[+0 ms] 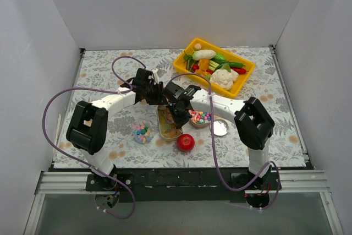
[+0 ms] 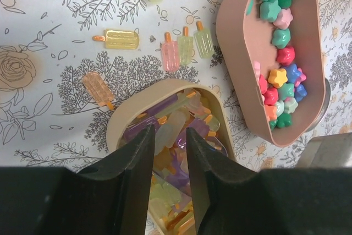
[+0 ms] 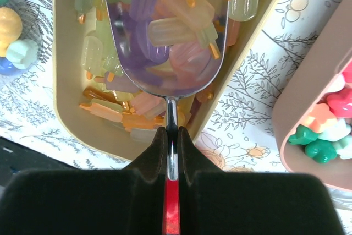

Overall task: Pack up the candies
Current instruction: Scoop the fake candies from the storage box.

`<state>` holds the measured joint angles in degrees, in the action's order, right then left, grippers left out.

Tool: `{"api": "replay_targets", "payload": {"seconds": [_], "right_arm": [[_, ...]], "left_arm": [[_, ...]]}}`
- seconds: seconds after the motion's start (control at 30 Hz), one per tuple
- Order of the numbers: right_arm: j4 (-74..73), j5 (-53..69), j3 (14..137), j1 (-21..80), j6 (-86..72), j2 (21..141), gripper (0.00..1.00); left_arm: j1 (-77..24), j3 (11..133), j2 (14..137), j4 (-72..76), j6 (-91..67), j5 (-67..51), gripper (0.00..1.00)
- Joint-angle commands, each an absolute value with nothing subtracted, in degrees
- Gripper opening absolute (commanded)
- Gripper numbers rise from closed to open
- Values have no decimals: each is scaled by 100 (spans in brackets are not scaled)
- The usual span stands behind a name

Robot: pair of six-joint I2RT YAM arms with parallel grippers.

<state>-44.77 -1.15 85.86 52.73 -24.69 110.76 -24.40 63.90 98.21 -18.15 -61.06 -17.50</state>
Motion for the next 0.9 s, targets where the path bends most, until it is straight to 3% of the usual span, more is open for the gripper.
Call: {"api": "replay_targets", "payload": {"seconds": [0.0, 0.4, 0.87], "right_arm": [[-3912, -967, 8201, 5247, -2250, 10925, 1], [-2805, -1292, 7173, 5388, -2171, 10337, 1], [-2513, -1626, 6943, 5572, -2171, 9589, 1]], "left_arm": [[-2470, 6232, 9440, -1890, -6012, -2004, 29], [-2470, 6301, 9176, -1986, -6143, -2206, 29], [-2382, 6996, 8332, -2452, -6565, -1196, 35]]}}
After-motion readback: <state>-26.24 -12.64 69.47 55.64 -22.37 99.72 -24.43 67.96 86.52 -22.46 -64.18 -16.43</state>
